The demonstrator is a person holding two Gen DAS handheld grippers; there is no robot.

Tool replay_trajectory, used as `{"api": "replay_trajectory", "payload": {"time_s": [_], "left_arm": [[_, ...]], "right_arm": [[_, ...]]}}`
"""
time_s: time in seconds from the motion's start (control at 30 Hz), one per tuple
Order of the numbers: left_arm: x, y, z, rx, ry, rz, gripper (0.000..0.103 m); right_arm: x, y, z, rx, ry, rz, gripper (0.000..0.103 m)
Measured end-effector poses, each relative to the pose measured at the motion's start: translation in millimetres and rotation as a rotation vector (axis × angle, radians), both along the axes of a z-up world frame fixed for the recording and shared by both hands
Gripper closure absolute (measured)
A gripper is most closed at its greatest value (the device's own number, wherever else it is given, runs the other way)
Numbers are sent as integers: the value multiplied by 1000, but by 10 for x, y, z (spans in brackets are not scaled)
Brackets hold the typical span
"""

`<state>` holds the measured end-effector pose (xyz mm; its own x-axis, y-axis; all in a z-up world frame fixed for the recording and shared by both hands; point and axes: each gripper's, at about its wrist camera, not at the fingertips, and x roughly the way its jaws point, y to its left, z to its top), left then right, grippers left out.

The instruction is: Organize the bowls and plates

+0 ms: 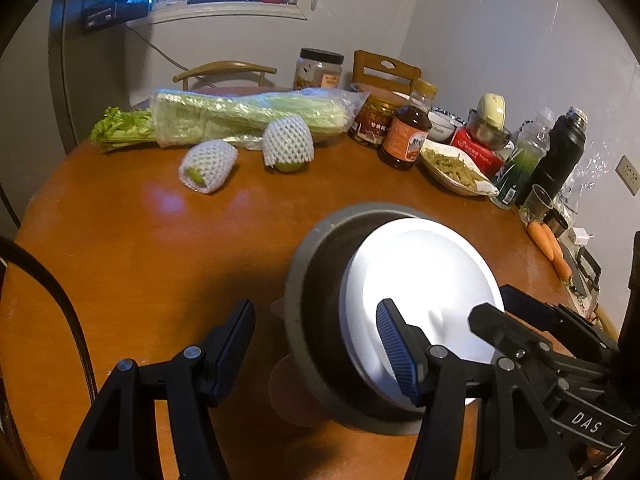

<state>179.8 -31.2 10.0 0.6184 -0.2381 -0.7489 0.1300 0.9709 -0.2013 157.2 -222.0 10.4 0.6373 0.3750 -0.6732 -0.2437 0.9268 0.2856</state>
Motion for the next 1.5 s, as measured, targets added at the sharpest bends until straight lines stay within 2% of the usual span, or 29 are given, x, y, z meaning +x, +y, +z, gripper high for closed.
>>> {"api": "replay_trajectory", "payload": {"time_s": [0.3, 0.5, 0.8, 1.13, 1.5], "left_arm": [[-262, 135, 164, 17, -54, 22, 40], [-553, 240, 249, -4, -94, 33, 39], [-943, 294, 236, 9, -116, 58, 38], [-1259, 206, 87, 55, -118, 87, 37], [-1449, 138, -83, 82, -109, 115, 37]], "right_arm": [[-283, 9, 214, -69, -89, -29, 39], [-548, -18, 284, -92, -130, -43, 38], [-976, -31, 355, -138, -197, -53, 31], [-1232, 119, 195, -208, -177, -63, 28], [-1335, 81, 39, -216, -150, -102, 27]]}}
